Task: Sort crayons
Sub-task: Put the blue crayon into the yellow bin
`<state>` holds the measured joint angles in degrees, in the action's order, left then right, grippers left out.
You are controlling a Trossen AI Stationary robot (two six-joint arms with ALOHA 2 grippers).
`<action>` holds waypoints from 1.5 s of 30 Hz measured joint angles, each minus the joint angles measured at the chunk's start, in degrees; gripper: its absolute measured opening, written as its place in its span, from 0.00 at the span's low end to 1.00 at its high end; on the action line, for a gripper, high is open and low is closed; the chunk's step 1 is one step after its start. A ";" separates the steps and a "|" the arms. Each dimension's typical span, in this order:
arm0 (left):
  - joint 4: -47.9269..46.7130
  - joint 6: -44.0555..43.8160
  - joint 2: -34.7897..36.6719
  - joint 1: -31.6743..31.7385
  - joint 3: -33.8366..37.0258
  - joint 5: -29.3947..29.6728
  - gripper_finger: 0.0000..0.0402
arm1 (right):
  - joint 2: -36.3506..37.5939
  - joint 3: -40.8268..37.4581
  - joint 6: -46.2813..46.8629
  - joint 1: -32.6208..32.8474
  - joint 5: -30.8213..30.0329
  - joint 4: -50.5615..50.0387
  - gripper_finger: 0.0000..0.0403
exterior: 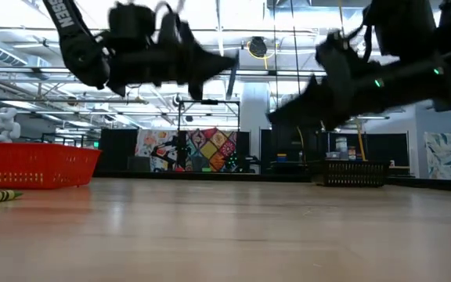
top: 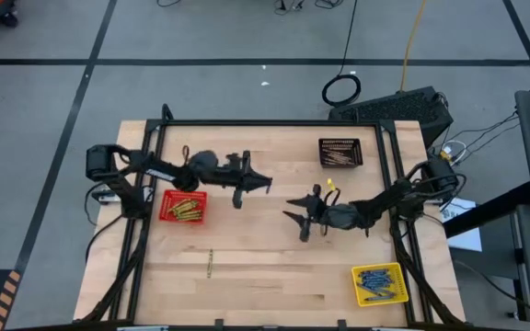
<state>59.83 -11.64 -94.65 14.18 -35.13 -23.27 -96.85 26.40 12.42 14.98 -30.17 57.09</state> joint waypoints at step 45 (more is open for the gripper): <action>29.48 5.01 0.07 -8.69 1.06 6.65 0.02 | -1.72 15.43 -23.50 -6.00 13.01 19.67 0.08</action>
<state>89.31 -6.63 -94.59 5.49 -34.06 -16.62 -98.56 41.83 -11.08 8.98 -17.16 76.76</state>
